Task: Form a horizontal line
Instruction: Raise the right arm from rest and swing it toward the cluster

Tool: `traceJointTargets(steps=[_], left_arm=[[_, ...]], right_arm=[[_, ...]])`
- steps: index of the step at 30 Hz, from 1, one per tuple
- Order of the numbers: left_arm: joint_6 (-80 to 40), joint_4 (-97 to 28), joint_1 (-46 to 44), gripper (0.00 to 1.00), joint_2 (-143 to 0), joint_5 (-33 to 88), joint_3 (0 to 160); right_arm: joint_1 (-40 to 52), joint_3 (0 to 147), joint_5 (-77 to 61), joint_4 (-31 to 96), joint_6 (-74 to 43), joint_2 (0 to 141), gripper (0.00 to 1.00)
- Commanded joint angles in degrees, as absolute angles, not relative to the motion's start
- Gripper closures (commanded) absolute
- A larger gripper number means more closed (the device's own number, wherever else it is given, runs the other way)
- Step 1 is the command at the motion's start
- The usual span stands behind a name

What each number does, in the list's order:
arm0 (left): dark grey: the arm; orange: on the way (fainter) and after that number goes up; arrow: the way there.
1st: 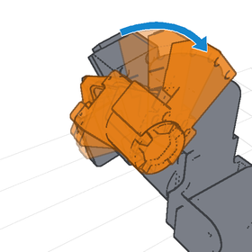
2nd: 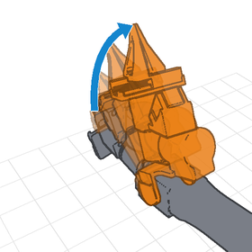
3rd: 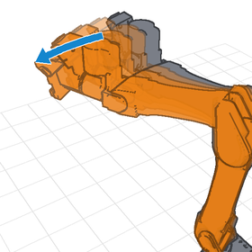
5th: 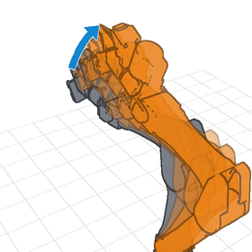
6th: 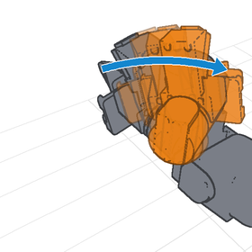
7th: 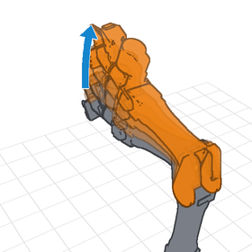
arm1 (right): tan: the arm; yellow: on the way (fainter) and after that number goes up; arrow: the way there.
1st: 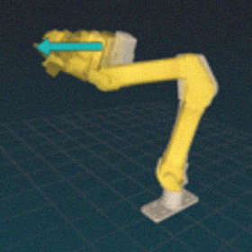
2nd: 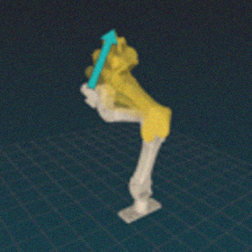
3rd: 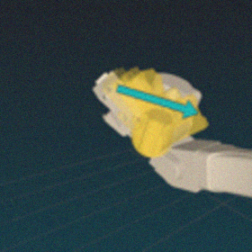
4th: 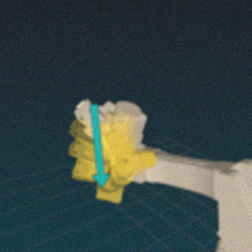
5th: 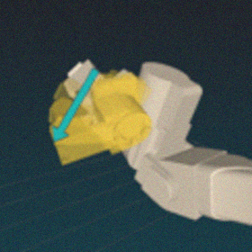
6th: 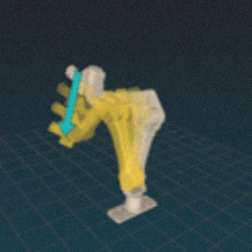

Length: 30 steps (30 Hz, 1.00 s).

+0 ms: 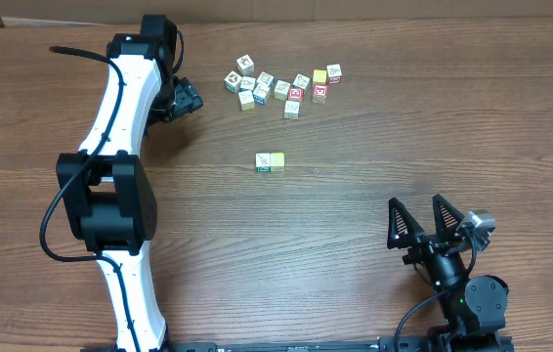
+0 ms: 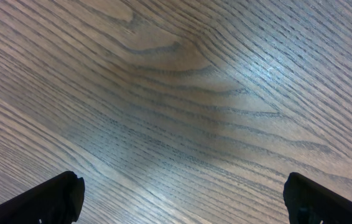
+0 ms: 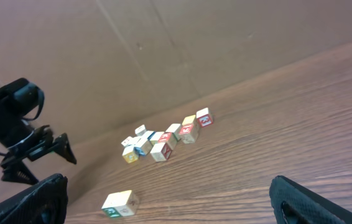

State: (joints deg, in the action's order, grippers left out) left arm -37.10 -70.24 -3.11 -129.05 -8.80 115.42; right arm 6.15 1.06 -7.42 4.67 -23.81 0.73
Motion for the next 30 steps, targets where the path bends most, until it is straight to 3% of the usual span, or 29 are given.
traceJointTargets(steps=[1, 16, 24, 30], left_arm=[[-36.62, -70.22, -3.14, 0.0, -129.64, -9.02, 116.51], [-36.6, -70.22, -3.14, 0.0, -129.64, -9.02, 116.51], [-36.6, -70.22, -3.14, 0.0, -129.64, -9.02, 116.51], [-36.6, -70.22, -3.14, 0.0, -129.64, -9.02, 116.51]], right_arm=[[6.37, 1.06, -10.35, 4.86, -24.27, 0.16, 0.0], [6.35, 11.86, -10.59, 10.98, -24.01, 4.14, 0.0], [6.35, 26.09, -10.68, 17.5, -24.01, 20.91, 0.0], [6.35, 45.69, -11.33, 34.83, -23.46, 41.34, 0.0]])
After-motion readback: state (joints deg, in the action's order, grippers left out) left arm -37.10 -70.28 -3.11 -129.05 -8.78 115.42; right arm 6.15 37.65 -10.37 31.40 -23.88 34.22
